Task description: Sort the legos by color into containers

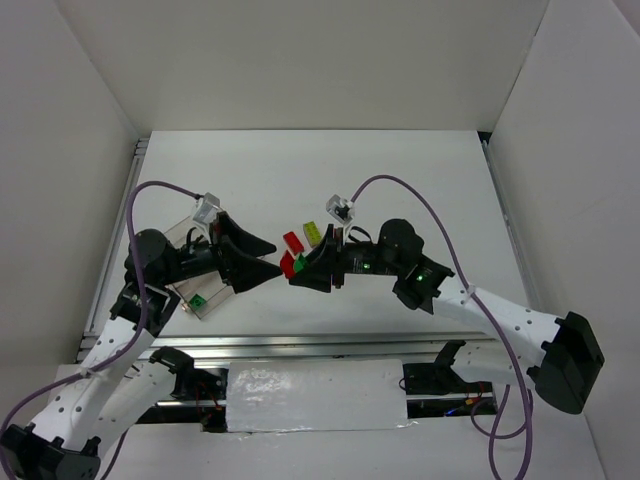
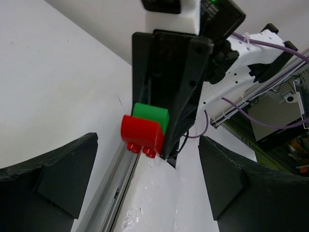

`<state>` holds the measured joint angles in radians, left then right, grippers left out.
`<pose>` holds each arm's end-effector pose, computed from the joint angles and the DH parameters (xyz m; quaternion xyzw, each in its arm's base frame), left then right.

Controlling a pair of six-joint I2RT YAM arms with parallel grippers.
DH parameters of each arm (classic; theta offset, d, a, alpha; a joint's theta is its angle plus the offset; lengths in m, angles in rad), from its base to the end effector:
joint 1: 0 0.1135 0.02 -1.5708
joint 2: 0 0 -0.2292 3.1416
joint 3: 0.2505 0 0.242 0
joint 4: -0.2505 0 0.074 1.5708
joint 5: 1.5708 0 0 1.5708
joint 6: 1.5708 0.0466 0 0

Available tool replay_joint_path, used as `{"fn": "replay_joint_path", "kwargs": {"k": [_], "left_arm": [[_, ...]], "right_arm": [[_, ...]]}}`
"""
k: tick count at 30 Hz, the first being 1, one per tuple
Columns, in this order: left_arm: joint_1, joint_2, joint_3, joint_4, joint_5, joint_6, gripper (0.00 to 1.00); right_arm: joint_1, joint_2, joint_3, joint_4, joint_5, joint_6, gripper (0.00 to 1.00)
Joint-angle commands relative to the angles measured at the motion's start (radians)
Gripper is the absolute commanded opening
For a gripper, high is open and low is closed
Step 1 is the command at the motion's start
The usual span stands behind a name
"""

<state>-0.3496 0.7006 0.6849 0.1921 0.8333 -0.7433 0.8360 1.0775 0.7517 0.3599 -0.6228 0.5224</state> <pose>0.1609 -0.0954 0.3360 0.1894 0.6365 -0.5863 0.4639 0.1572 0.2145 0.3010 -0.3209 0.6190 0.5956 0.3988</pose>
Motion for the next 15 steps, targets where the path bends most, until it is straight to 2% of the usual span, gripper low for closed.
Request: {"fn": "replay_joint_path", "kwargs": {"k": [1,12,15], "left_arm": [[-0.022,-0.003,0.004,0.138,0.036,-0.025,0.97],[-0.052,0.023,-0.004,0.145,0.027,-0.001,0.86],[-0.063,0.023,-0.008,0.176,0.044,-0.013,0.7]], "right_arm": [[0.003,0.022,0.049,0.105,-0.066,0.042,0.19],[0.015,0.071,0.077,0.221,-0.163,0.088,0.2],[0.015,0.084,0.087,0.217,-0.156,0.088,0.21]]}}
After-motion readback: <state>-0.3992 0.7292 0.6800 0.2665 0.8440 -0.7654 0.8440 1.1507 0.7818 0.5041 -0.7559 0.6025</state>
